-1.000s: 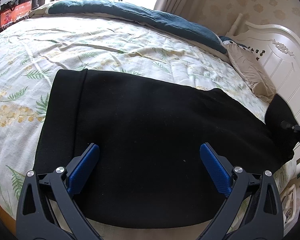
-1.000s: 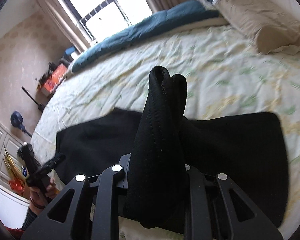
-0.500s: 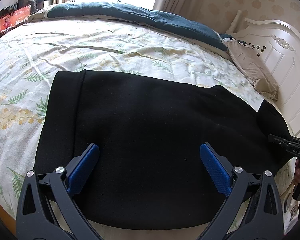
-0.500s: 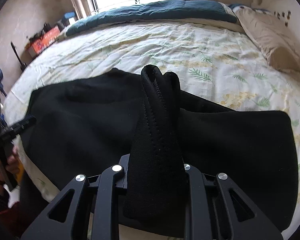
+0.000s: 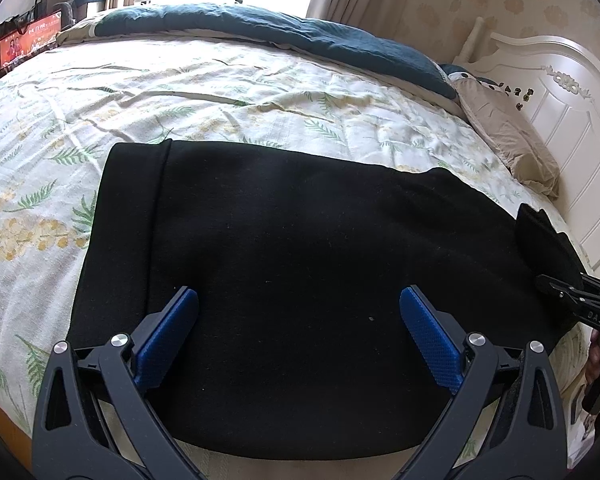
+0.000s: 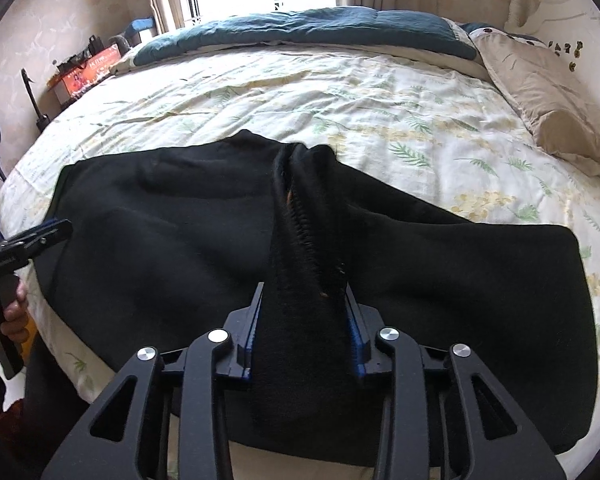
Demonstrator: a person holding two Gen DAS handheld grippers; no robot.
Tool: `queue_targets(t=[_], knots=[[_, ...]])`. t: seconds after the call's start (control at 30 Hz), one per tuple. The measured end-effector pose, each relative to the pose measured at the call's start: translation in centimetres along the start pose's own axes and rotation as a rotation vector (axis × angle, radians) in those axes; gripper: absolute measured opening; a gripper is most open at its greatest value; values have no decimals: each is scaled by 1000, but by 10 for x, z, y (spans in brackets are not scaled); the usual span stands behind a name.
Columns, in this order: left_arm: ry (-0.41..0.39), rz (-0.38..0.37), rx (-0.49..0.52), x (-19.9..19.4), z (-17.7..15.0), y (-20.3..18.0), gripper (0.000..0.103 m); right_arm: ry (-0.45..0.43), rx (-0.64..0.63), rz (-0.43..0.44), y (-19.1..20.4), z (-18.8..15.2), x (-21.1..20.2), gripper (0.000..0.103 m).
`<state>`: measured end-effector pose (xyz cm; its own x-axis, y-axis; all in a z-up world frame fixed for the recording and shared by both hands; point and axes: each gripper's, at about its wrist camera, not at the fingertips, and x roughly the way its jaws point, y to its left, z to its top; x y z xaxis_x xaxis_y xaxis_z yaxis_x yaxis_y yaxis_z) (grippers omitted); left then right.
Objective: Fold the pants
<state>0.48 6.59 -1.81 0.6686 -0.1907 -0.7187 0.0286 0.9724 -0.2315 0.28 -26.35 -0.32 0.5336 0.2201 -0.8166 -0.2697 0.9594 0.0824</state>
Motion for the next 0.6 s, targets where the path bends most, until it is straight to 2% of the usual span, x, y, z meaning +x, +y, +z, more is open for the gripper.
queue_targets(t=[0.2,0.3,0.6], knots=[[2,2,3,1,0,0,100,3,-6,43,13,-5,-1,39],[2,3,3,1,-1,0,100,2,-18,51,20,-7,-2,46],[5,13,13,4,-2,1,100,-3,-28,95,41,-16,-5,54]])
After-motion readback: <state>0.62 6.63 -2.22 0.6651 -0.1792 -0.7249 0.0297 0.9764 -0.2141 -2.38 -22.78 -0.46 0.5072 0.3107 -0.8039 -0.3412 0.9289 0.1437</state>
